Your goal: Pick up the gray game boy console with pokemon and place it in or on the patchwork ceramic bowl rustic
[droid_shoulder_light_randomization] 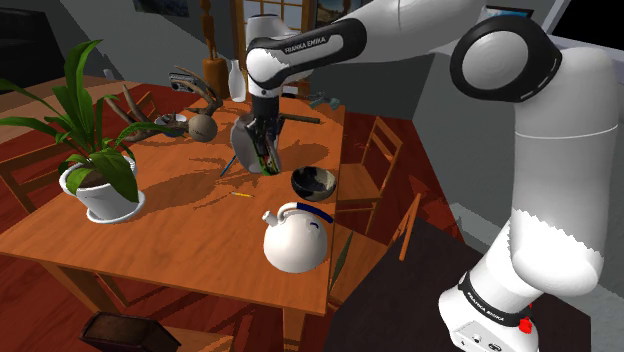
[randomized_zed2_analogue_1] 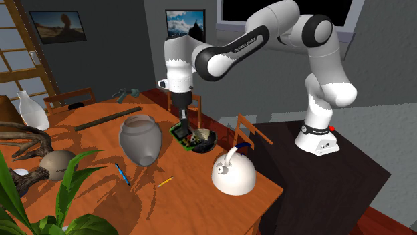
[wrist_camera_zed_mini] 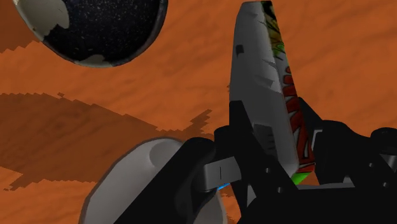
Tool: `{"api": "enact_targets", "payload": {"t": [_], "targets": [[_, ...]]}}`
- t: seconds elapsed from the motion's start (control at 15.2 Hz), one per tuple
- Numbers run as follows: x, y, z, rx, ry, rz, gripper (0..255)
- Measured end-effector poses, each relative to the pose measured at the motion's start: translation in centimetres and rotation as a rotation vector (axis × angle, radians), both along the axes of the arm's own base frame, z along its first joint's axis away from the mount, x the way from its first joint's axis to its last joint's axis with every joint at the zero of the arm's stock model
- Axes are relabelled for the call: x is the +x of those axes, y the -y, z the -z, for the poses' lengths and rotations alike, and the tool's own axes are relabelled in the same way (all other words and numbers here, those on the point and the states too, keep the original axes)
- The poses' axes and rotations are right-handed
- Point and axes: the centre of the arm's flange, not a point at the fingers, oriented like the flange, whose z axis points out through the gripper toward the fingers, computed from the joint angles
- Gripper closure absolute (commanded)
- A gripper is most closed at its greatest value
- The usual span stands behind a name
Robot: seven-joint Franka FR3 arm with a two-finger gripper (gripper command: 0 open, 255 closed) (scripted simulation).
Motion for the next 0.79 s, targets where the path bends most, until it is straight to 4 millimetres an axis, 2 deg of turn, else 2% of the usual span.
{"api": "enact_targets", "payload": {"t": [0.26, 0.46, 0.79], "targets": [[-0.4, 0.6, -1.8, 0.0, 0.0, 0.0, 255], [-1.9, 3.2, -2.6, 0.0, 0.0, 0.001, 255], [-4.6, 9.1, -3.8, 0.0, 0.0, 0.001, 255]]}}
